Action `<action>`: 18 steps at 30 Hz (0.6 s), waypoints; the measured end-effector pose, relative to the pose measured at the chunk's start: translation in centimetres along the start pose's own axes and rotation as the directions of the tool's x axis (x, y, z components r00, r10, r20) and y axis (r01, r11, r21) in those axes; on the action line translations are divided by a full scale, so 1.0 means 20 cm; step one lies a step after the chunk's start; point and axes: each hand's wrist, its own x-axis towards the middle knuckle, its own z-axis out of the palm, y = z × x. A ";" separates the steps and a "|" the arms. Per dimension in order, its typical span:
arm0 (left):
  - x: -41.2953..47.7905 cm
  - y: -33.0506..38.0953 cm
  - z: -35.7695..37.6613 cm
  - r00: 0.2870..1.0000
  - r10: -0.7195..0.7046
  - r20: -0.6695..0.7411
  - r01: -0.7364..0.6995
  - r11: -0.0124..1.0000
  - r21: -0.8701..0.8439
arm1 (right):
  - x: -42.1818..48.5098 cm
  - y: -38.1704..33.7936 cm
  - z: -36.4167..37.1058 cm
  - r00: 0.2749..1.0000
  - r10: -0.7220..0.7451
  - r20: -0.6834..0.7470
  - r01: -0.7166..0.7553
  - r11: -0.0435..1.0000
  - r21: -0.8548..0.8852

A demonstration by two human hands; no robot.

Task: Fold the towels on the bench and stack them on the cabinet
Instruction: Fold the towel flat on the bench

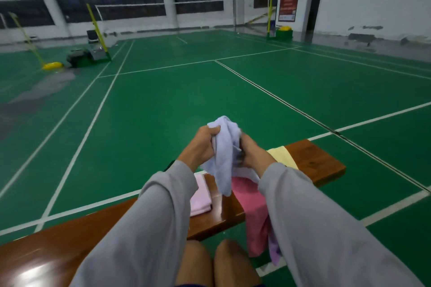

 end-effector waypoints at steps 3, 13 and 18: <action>-0.08 0.09 -0.13 0.998 -0.008 0.067 0.007 1.000 0.001 | 0.00 -0.18 0.12 0.960 -0.198 -0.198 0.183 0.979 -0.091; 0.02 0.15 -0.28 0.986 0.078 -0.151 -0.081 0.997 -0.013 | -0.21 -0.30 0.57 0.970 -0.121 0.209 0.225 0.767 -0.600; 0.03 0.24 -0.28 0.754 0.266 -0.600 -0.195 0.964 0.182 | -0.16 -0.43 0.52 0.944 -0.322 -0.063 0.278 0.886 -0.371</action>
